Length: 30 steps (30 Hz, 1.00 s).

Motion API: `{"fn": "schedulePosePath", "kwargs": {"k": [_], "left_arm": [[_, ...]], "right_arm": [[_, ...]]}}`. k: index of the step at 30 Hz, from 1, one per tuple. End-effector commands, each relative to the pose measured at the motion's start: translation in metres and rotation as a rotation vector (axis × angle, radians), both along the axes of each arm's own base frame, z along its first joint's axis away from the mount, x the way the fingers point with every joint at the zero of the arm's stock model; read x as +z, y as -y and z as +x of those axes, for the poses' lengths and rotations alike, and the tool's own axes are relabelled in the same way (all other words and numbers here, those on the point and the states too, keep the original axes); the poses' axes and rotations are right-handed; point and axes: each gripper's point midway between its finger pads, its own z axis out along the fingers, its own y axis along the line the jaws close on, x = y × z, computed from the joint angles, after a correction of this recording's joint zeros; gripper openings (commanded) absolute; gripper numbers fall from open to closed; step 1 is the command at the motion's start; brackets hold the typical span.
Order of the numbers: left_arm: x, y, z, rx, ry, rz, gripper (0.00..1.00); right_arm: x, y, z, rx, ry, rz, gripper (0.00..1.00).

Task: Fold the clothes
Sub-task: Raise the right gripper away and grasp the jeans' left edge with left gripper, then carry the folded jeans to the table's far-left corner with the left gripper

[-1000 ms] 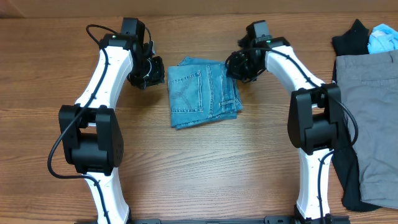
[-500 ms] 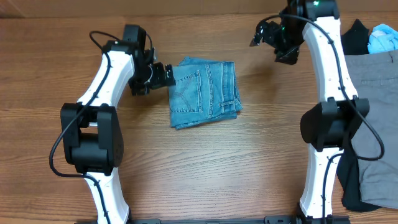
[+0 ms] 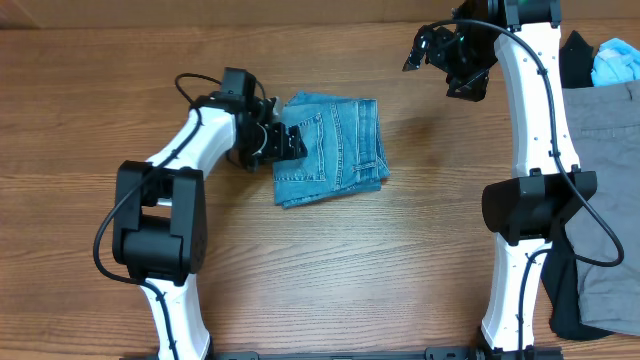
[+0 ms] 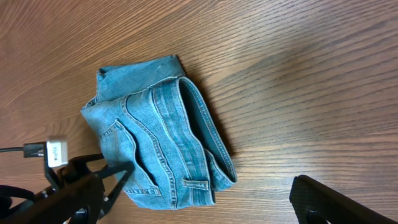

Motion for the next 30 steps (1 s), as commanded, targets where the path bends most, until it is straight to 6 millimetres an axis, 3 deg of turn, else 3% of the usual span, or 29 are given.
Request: {"fn": "schedulePosePath", "kwargs": {"k": [1,2,4,6,11,15,18,21,22,25,28,30], "left_arm": [[-0.012,0.017,-0.014,-0.054,-0.014,-0.011,0.71],[-0.012,0.018,-0.012,-0.056,-0.005,-0.013,0.60],[-0.012,0.018,-0.007,-0.044,0.012,-0.008,0.24],[-0.013,0.012,0.000,0.009,0.019,0.020,0.04],[-0.014,-0.011,0.021,0.110,0.064,0.070,0.04],[-0.014,-0.055,0.047,0.303,0.098,0.132,0.04],[-0.011,-0.103,0.067,0.497,0.123,0.151,0.04],[-0.010,-0.167,0.077,0.744,0.115,0.172,0.04],[-0.009,-0.200,0.076,0.845,0.112,0.191,0.04],[-0.008,-0.269,0.067,1.004,0.112,0.241,0.04],[-0.007,-0.338,0.043,1.171,0.088,0.271,0.04],[-0.006,-0.374,0.024,1.302,0.051,0.250,0.04]], "right_arm": [[0.025,0.001,-0.001,0.003,0.067,0.001,1.00],[0.024,0.001,-0.001,0.003,0.065,0.001,1.00],[0.024,0.001,-0.001,0.003,0.065,-0.001,1.00],[0.023,0.005,-0.001,-0.002,0.067,-0.019,1.00],[0.021,0.011,-0.003,-0.011,0.057,-0.054,1.00],[0.022,0.010,0.001,-0.012,0.073,-0.052,1.00],[0.023,0.010,0.004,-0.013,0.085,-0.051,1.00],[0.023,0.010,0.005,-0.013,0.088,-0.051,1.00],[0.023,0.010,0.005,-0.013,0.089,-0.051,1.00],[0.023,0.010,0.005,-0.013,0.089,-0.051,1.00],[0.023,0.010,0.005,-0.013,0.089,-0.051,1.00],[0.023,0.010,0.005,-0.013,0.089,-0.051,1.00]]}}
